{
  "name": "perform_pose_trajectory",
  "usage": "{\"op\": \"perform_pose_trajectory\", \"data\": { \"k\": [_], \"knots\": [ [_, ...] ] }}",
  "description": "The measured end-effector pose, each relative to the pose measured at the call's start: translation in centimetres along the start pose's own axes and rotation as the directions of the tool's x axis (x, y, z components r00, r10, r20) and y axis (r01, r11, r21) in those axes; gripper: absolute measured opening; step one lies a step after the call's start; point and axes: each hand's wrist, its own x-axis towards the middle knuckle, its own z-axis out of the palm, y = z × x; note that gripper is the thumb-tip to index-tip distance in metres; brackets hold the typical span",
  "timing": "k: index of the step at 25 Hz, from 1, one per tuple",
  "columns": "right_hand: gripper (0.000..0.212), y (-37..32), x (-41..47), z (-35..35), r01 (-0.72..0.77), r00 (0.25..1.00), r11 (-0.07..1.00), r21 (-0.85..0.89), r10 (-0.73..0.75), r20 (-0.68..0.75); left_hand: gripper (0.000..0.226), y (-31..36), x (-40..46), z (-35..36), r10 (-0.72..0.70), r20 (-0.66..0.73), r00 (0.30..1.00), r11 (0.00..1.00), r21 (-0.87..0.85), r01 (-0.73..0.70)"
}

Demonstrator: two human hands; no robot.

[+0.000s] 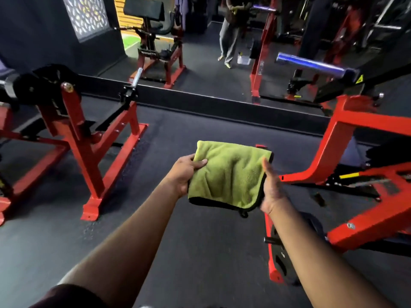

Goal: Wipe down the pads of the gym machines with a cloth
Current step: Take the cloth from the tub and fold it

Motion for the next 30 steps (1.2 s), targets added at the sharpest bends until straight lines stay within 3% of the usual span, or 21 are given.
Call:
{"op": "perform_pose_trajectory", "data": {
  "k": [2, 4, 12, 19, 23, 27, 30],
  "knots": [
    [0.048, -1.6, 5.4, 0.4, 0.036, 0.999, 0.986, -0.166, -0.037, -0.004, 0.024, 2.1, 4.6, -0.7, 0.041, -0.036, 0.998, 0.999, -0.02, -0.042],
    [0.051, -3.4, 11.1, 0.9, 0.05, 0.994, 0.972, -0.232, -0.071, -0.084, 0.023, 4.4, 9.4, -1.5, 0.053, -0.048, 0.997, 0.998, -0.034, -0.055],
    [0.056, -8.7, 35.6, 5.5, 0.016, 0.97, 0.999, -0.042, -0.026, -0.243, 0.026, 16.0, 32.9, -5.2, 0.072, -0.018, 0.997, 0.997, 0.004, -0.072],
    [0.016, -16.8, 51.8, 5.8, 0.103, 0.909, 0.992, 0.078, -0.062, -0.412, 0.026, 25.8, 53.6, -1.6, -0.058, 0.101, 0.993, 0.995, 0.091, 0.049],
    [0.034, -22.0, 62.2, 2.6, 0.149, 0.864, 0.985, 0.085, -0.088, -0.496, 0.027, 28.8, 66.6, 2.1, -0.114, 0.19, 0.975, 0.987, 0.131, 0.09],
    [0.033, -27.2, 72.9, -1.9, 0.204, 0.812, 0.975, 0.094, -0.114, -0.573, 0.03, 31.4, 80.1, 7.3, -0.134, 0.263, 0.955, 0.974, 0.211, 0.078],
    [0.045, -31.1, 78.6, -5.3, 0.246, 0.763, 0.956, 0.161, -0.088, -0.641, 0.03, 33.9, 89.2, 12.7, -0.205, 0.341, 0.917, 0.946, 0.311, 0.096]
  ]
}}
